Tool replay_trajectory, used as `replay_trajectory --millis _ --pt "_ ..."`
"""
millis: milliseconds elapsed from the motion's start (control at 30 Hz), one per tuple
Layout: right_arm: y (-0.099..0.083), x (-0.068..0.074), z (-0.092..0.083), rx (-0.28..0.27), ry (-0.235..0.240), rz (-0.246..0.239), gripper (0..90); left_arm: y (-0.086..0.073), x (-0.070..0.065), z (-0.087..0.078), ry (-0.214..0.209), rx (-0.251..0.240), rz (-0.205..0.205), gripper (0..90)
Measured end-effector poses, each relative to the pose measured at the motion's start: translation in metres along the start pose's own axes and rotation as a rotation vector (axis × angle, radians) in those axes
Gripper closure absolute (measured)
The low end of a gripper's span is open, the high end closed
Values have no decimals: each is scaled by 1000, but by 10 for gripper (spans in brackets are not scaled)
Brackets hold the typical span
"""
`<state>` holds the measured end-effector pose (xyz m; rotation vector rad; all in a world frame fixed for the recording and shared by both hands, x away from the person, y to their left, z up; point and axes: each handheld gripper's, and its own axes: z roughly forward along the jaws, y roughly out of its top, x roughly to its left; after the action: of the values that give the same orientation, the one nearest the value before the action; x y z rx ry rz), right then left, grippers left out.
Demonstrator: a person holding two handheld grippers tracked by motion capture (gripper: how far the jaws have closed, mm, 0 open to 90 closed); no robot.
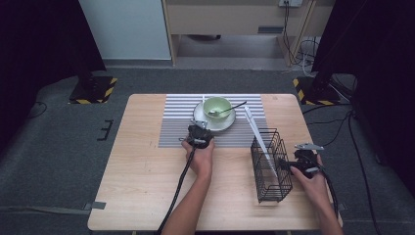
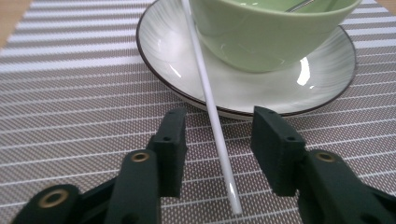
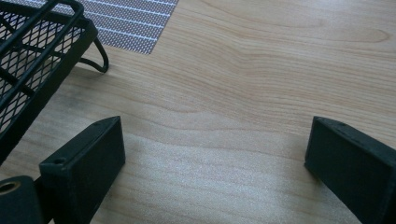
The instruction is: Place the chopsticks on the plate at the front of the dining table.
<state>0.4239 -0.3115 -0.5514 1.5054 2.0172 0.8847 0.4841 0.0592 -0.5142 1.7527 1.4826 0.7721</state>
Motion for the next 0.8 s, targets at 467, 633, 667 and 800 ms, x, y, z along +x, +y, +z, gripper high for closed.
replay_trajectory --millis 467,633,667,800 --pt "2 -4 -4 34 11 -27 68 4 6 -43 -110 -28 81 273" --pt "19 -13 -37 -32 19 -47 65 1 13 -55 -181 -4 89 210" --pt "24 -15 -45 -40 14 -54 74 0 15 -57 -184 -6 91 202" --pt "52 -18 -77 -87 11 -68 134 -4 22 -62 -231 14 77 131"
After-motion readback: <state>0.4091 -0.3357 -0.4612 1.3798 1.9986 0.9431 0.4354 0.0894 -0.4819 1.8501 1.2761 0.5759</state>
